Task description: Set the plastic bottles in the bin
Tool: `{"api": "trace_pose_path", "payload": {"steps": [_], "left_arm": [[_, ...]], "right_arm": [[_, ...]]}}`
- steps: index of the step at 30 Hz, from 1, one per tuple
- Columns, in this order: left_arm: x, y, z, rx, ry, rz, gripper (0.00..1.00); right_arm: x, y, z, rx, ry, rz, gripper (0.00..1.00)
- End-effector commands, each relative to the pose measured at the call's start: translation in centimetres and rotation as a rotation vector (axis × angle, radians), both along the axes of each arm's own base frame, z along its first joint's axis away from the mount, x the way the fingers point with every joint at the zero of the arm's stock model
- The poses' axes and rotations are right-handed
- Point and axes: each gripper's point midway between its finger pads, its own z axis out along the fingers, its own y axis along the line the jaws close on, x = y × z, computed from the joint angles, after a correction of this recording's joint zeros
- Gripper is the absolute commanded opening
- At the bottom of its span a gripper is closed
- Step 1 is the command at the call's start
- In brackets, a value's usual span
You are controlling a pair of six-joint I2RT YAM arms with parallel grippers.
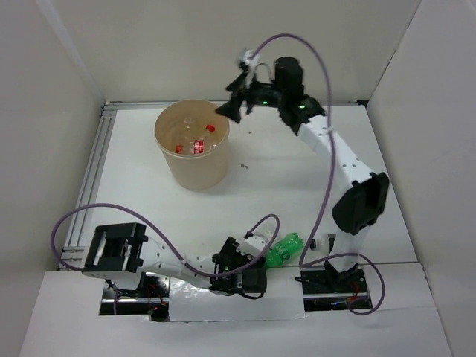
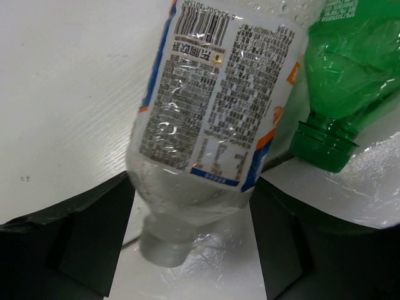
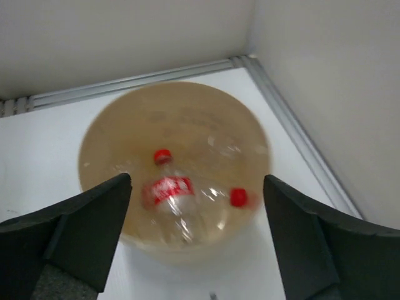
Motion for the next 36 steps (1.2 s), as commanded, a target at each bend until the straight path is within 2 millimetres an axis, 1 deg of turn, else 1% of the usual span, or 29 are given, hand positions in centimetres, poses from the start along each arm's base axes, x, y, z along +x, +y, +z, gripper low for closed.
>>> {"api": "trace_pose_path", "payload": {"steps": [1, 2, 3, 4, 5, 6, 7, 8, 9, 10, 11, 12, 13, 14, 15, 16, 19, 22, 23, 24, 25, 26, 27, 28, 30, 31, 32, 35, 36], "left_arm": [[0.6, -1.9, 0.8, -0.044, -0.029, 0.025, 0.83], [1.0, -1.6, 0.1, -0.016, -0.033, 0.028, 0.77], [0.9, -1.9, -0.2, -0.020, -0.023, 0.024, 0.70], [1.2, -2.1, -0.2, -0.023, -0.023, 0.033, 0.56], [1.2, -2.1, -0.2, -0.023, -0.023, 0.033, 0.47], [1.2, -3.1, 0.7, -0.045, -0.026, 0.025, 0.23], [1.2, -3.1, 0.7, -0.045, -0.026, 0.025, 0.23], [1.4, -3.1, 1.2, -0.031, -0.044, 0.021, 0.09], [1.6, -3.8, 2.8, -0.065, -0.056, 0.028, 0.03], [1.8, -4.0, 4.2, -0.088, -0.064, 0.032, 0.00], [2.3, -3.3, 5.5, -0.068, -0.098, 0.046, 0.00], [2.6, -3.6, 7.3, -0.096, -0.114, 0.055, 0.00], [2.9, -3.3, 9.7, -0.141, -0.130, 0.075, 0.00], [3.6, -2.6, 11.6, -0.157, -0.181, 0.100, 0.00], [4.0, -1.7, 13.0, -0.154, -0.206, 0.112, 0.00], [4.4, -1.5, 15.1, -0.187, -0.233, 0.119, 0.00], [6.1, 0.2, 21.6, -0.279, -0.345, 0.159, 0.00], [9.2, 3.4, 26.5, -0.312, -0.450, 0.271, 0.00], [10.1, 4.4, 27.3, -0.318, -0.478, 0.313, 0.01], [12.0, 6.0, 28.7, -0.332, -0.520, 0.403, 0.01], [12.9, 7.3, 29.5, -0.325, -0.543, 0.436, 0.01], [13.9, 8.1, 30.4, -0.341, -0.555, 0.475, 0.01], [15.8, 9.3, 31.7, -0.388, -0.582, 0.555, 0.01], [16.8, 10.4, 32.1, -0.348, -0.610, 0.570, 0.04], [19.4, 13.0, 32.7, -0.345, -0.645, 0.658, 0.06], [20.3, 13.4, 33.7, -0.398, -0.647, 0.665, 0.06], [21.2, 14.1, 33.8, -0.407, -0.647, 0.683, 0.07], [24.3, 17.4, 33.3, -0.399, -0.623, 0.763, 0.12], [25.5, 19.2, 33.8, -0.402, -0.631, 0.809, 0.16]], "right_arm": [[-2.2, -8.4, 6.4, 0.047, -0.051, -0.109, 0.90], [-1.2, -11.6, 3.9, 0.022, 0.014, -0.169, 0.84], [-1.5, -13.5, 3.1, 0.011, 0.031, -0.191, 0.77], [-3.6, -15.1, 3.3, 0.005, 0.028, -0.166, 0.64], [-4.2, -16.5, 0.4, -0.019, 0.093, -0.173, 0.56], [-5.5, -20.1, -1.7, -0.054, 0.114, -0.208, 0.45], [-7.2, -20.0, -1.4, -0.051, 0.138, -0.186, 0.45], [-8.0, -21.0, -4.2, -0.107, 0.126, -0.173, 0.42], [-8.9, -22.5, -5.4, -0.134, 0.129, -0.190, 0.39], [-9.8, -23.4, -6.7, -0.168, 0.133, -0.194, 0.41], [-12.1, -24.1, -9.1, -0.221, 0.142, -0.176, 0.49], [-12.7, -25.4, -10.3, -0.245, 0.156, -0.206, 0.62], [-13.5, -26.1, -11.3, -0.273, 0.164, -0.214, 0.92], [-14.8, -26.8, -12.3, -0.329, 0.140, -0.222, 1.00], [-15.7, -27.3, -14.4, -0.351, 0.178, -0.227, 1.00], [-16.0, -28.1, -15.2, -0.367, 0.182, -0.250, 1.00], [-18.0, -28.8, -17.6, -0.415, 0.177, -0.242, 0.96], [-20.0, -28.4, -19.5, -0.449, 0.183, -0.169, 0.71], [-20.8, -28.1, -19.9, -0.452, 0.182, -0.132, 0.61], [-22.2, -27.5, -20.2, -0.454, 0.165, -0.053, 0.51], [-22.9, -27.0, -20.4, -0.441, 0.187, -0.030, 0.35], [-23.3, -26.6, -20.8, -0.440, 0.194, -0.007, 0.33], [-23.5, -26.3, -20.7, -0.459, 0.166, 0.013, 0.35], [-24.1, -25.4, -21.0, -0.466, 0.147, 0.070, 0.48], [-24.7, -24.9, -21.1, -0.501, 0.114, 0.116, 0.60], [-25.1, -24.7, -21.4, -0.520, 0.110, 0.138, 0.66], [-25.5, -24.1, -21.7, -0.530, 0.101, 0.178, 0.78], [-25.6, -23.5, -22.2, -0.556, 0.120, 0.195, 0.83], [-26.2, -23.0, -22.6, -0.570, 0.135, 0.234, 0.84]]}}
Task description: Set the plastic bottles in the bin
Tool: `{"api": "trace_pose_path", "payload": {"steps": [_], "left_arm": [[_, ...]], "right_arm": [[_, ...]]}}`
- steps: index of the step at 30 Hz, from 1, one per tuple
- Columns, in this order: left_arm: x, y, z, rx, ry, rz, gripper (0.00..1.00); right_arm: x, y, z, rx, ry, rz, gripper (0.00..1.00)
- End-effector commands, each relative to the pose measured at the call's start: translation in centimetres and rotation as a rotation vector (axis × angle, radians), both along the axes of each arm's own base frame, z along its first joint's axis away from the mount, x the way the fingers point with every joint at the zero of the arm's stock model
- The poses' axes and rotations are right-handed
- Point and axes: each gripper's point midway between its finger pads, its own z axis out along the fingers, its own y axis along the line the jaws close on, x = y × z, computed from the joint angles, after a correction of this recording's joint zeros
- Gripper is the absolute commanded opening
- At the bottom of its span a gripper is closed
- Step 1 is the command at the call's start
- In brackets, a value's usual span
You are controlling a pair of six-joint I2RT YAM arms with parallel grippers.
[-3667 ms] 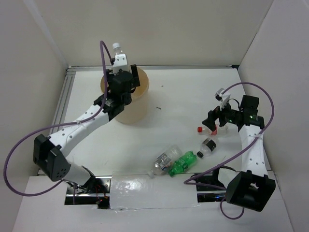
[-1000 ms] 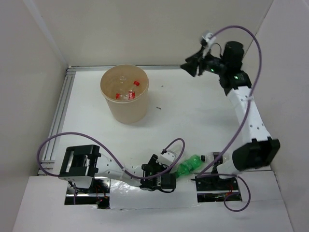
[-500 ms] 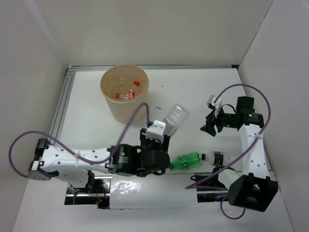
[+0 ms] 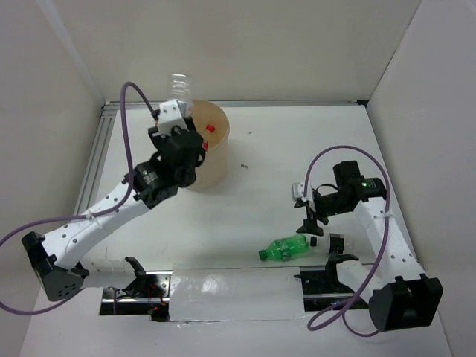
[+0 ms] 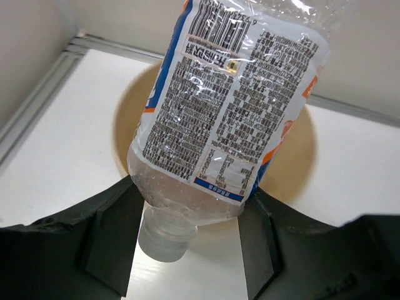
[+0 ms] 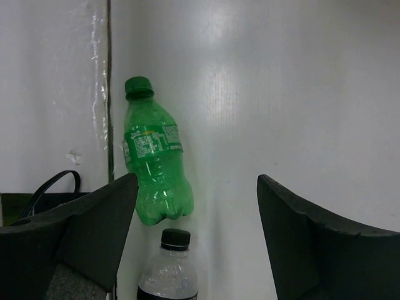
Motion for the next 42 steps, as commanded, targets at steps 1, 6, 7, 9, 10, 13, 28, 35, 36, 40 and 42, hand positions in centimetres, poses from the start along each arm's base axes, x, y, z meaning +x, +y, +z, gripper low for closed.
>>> {"api": "trace_pose_path", "payload": {"steps": [1, 6, 7, 9, 10, 13, 28, 35, 36, 40, 42], "left_arm": [[3.3, 3.2, 2.1, -0.064, -0.032, 0.055, 0.21], [5.8, 3.5, 0.9, -0.001, 0.062, -0.005, 0.77], [5.9, 3.2, 0.7, 0.002, 0.072, -0.016, 0.81], [5.3, 3.4, 1.6, 0.003, 0.057, -0.034, 0.99], [5.0, 3.6, 1.4, 0.003, 0.060, -0.043, 1.00], [2.6, 3.1, 2.2, -0.008, 0.031, -0.098, 1.00], [-14.1, -3.0, -13.5, -0.250, 0.331, -0.621, 0.93], [-17.9, -4.0, -19.6, -0.383, 0.459, -0.757, 0.90], [-18.1, -4.2, -19.9, -0.392, 0.458, -0.770, 0.90], [-18.8, -5.0, -21.4, -0.425, 0.488, -0.804, 0.90], [-18.9, -5.8, -21.6, -0.438, 0.496, -0.833, 0.90]], "right_arm": [[-1.3, 0.9, -0.9, -0.044, 0.040, 0.061, 0.84], [-1.8, 2.5, -2.6, -0.138, 0.047, 0.114, 0.88], [-1.7, 2.3, -3.6, -0.196, 0.057, 0.107, 0.90], [-2.4, 2.7, -5.1, -0.255, 0.081, 0.124, 0.91], [-2.9, 2.9, -5.4, -0.270, 0.076, 0.156, 0.91], [-3.5, 2.5, -6.7, -0.315, 0.093, 0.183, 0.91], [0.3, 0.8, -12.7, -0.489, -0.066, 0.091, 0.41], [7.6, 6.7, 4.4, -0.140, -0.278, -0.058, 0.29], [8.5, 7.3, 6.7, -0.102, -0.313, -0.082, 0.29], [13.2, 10.7, 17.9, 0.127, -0.475, -0.193, 0.29], [15.0, 12.9, 21.8, 0.207, -0.500, -0.205, 0.29]]}}
